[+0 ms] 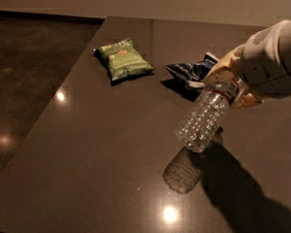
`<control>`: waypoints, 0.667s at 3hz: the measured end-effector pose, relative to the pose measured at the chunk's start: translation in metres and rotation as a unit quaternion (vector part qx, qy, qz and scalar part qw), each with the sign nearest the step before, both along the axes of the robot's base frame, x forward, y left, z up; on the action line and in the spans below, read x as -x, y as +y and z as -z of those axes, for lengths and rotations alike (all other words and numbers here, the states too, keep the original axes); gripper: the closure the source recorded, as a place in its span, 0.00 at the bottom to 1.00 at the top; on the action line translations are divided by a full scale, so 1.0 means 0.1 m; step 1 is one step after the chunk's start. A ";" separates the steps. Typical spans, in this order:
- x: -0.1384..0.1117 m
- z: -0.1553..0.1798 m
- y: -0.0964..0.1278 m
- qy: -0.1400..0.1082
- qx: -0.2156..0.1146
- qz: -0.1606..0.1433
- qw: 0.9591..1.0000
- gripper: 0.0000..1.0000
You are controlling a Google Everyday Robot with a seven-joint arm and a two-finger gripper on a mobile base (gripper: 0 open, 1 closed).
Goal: Place water bottle upright
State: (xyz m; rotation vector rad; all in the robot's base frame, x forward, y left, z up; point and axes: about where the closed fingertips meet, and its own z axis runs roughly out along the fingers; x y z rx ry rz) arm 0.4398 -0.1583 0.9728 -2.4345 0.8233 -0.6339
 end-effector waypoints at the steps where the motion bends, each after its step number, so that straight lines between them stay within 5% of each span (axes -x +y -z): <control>1: -0.21 0.16 -0.15 -0.064 0.036 -0.024 0.997 1.00; 2: -0.31 0.33 -0.26 -0.125 0.091 -0.039 0.987 1.00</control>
Offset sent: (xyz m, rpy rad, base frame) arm 0.0793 -0.0400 0.0041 -0.2966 -0.6651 0.0331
